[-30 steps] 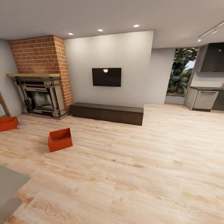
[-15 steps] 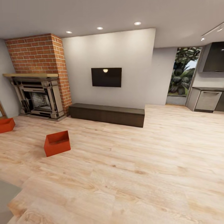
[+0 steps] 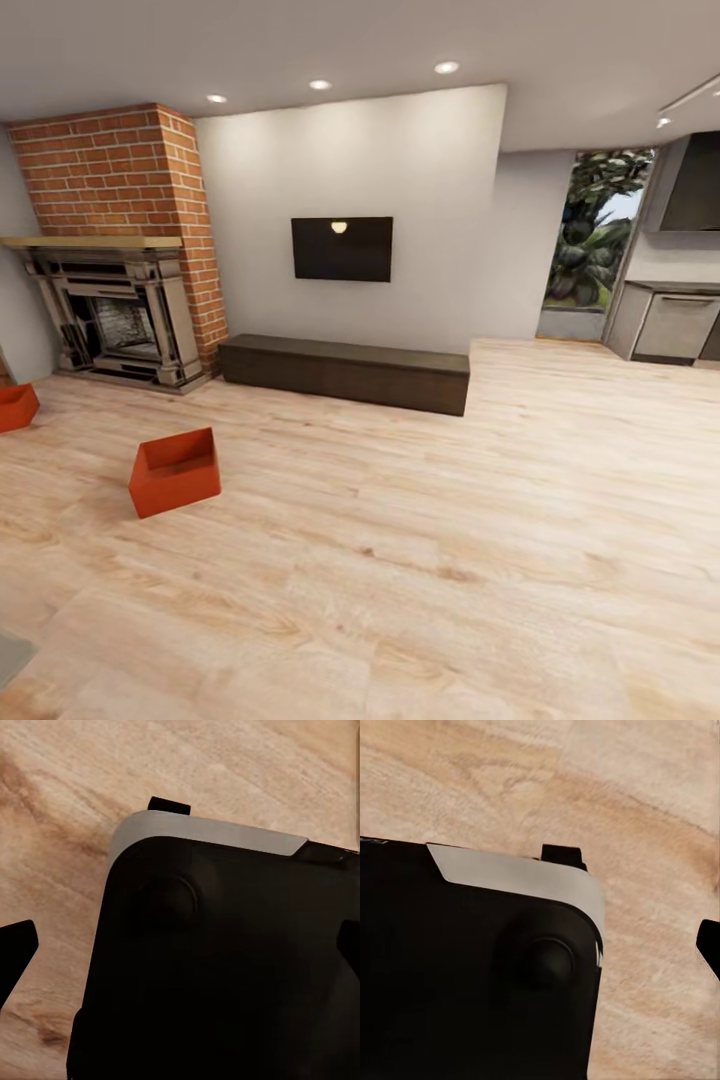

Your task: Move the two storage containers from the living room to the garage. In the garage, place one container on the floor and stack the other container on top of it (either order is fine).

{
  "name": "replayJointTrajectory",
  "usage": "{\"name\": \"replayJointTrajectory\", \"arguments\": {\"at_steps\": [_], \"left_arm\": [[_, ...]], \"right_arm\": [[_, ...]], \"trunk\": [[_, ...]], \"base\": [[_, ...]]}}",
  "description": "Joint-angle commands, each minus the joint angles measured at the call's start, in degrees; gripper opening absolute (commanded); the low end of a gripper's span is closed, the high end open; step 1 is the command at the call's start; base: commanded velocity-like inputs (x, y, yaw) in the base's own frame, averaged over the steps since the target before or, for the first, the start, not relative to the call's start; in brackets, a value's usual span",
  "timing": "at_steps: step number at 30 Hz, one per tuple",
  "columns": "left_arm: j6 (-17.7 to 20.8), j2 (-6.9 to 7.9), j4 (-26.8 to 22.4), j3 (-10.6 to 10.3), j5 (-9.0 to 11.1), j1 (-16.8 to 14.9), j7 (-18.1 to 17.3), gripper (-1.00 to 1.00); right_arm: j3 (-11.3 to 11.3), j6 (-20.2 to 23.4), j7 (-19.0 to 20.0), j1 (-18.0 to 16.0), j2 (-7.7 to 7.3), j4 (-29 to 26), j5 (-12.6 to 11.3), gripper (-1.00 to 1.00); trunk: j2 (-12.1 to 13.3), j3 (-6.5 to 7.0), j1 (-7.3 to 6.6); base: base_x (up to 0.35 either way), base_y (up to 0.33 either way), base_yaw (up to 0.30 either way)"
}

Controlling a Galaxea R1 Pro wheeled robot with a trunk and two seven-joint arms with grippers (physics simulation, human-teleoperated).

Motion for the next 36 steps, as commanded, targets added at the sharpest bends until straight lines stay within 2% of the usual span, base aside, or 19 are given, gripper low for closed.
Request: {"name": "replayJointTrajectory", "arguments": {"at_steps": [1, 36], "left_arm": [[-0.11, -0.02, -0.02, 0.3, 0.1, -0.01, 0.02, 1.0], [-0.11, -0.21, -0.13, 0.33, 0.1, -0.01, 0.02, 1.0]], "right_arm": [[0.5, -0.4, 0.19, -0.06, 0.01, 0.17, -0.47, 1.0], [0.6, -0.56, -0.3, -0.06, -0.02, 0.17, -0.38, 1.0]], "trunk": [[-0.02, -0.05, 0.02], [-0.02, -0.05, 0.02]], "base": [[0.157, 0.0, 0.107], [0.011, 0.0, 0.261]]}}
